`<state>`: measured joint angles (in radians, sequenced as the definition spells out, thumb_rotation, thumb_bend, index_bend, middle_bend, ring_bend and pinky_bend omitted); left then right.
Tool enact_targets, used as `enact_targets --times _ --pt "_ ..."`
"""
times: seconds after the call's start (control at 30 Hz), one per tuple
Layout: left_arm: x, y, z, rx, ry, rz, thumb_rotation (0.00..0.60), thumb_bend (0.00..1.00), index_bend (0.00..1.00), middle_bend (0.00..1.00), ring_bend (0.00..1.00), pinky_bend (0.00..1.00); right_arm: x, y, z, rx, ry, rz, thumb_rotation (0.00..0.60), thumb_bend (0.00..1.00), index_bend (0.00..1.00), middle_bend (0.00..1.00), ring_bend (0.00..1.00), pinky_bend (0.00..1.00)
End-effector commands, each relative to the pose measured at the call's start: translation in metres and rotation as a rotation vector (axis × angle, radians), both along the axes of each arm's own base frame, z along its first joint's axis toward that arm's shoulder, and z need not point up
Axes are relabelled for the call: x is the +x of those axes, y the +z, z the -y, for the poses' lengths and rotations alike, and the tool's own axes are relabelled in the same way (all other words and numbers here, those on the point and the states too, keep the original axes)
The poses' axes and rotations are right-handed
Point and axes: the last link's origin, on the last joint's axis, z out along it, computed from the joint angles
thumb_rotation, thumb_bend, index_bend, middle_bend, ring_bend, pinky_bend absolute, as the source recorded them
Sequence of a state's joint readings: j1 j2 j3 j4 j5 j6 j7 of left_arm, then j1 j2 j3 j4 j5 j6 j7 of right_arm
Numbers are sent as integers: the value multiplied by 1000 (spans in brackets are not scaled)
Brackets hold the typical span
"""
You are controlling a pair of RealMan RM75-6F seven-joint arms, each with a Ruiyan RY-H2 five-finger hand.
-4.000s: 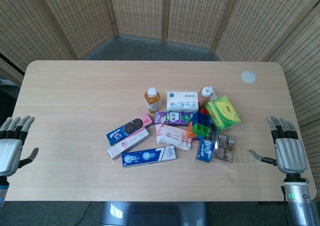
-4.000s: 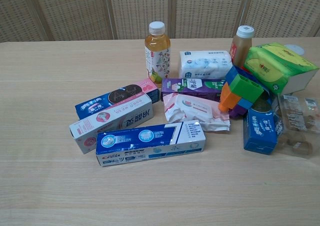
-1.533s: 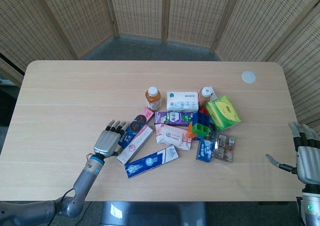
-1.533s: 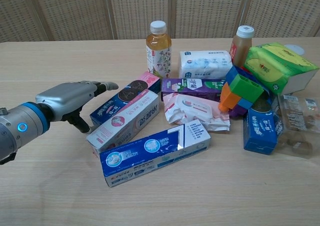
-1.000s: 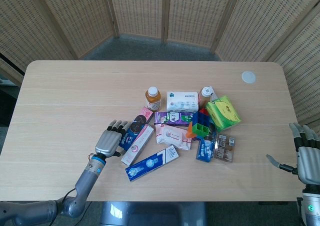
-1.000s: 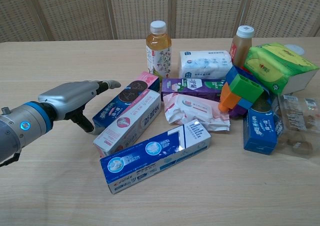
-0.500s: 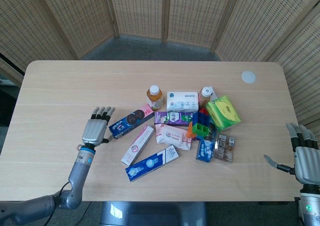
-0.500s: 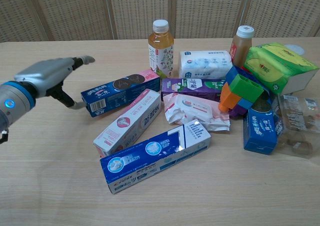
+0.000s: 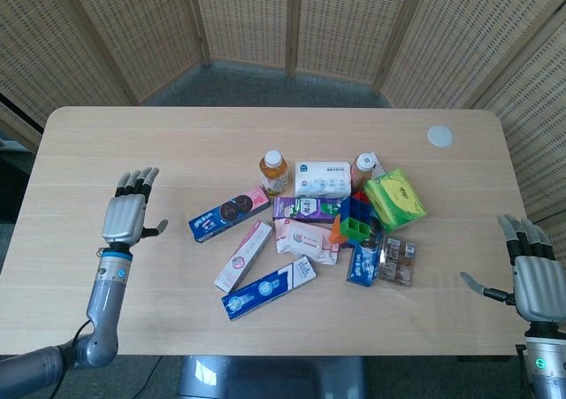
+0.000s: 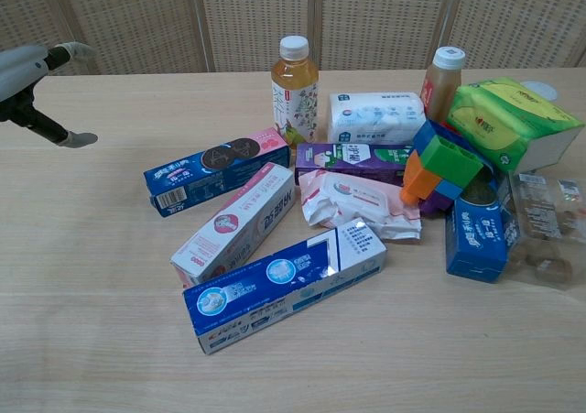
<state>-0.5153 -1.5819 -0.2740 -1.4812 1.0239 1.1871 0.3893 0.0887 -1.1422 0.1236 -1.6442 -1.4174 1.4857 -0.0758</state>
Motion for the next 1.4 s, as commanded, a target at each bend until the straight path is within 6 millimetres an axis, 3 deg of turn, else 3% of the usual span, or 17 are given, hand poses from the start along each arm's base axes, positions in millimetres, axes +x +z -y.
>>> enact_targets --times 0.03,0.23,0.47,0.97,1.03,1.13,1.4 --pt "2 -7 8 -45 -9 -20 600 280 0 0 0 0 0 0 0 2 -2 1 316 31 0 0 0 0" --pt "15 -36 9 -122 -19 -49 600 281 0 0 0 0 -3 0 -4 0 -11 6 312 29 0 0 0 0" --pt "33 -68 -3 -177 -8 -39 600 280 0 0 0 0 -6 5 -8 -12 -28 5 315 30 0 0 0 0" --pt "50 -112 -25 -200 26 -46 600 284 0 0 0 5 -10 9 -14 -23 -54 32 308 31 0 0 0 0" --pt "50 -114 -27 -195 25 -46 600 292 0 0 6 61 -10 10 -15 -27 -55 32 309 30 0 0 0 0" --pt "51 -118 -28 -189 24 -48 600 329 35 13 130 219 -10 10 -15 -31 -57 38 316 30 0 0 0 0" --pt "51 -119 -28 -156 12 -31 600 480 424 376 539 619 -11 11 -15 -32 -57 46 314 30 0 0 0 0"
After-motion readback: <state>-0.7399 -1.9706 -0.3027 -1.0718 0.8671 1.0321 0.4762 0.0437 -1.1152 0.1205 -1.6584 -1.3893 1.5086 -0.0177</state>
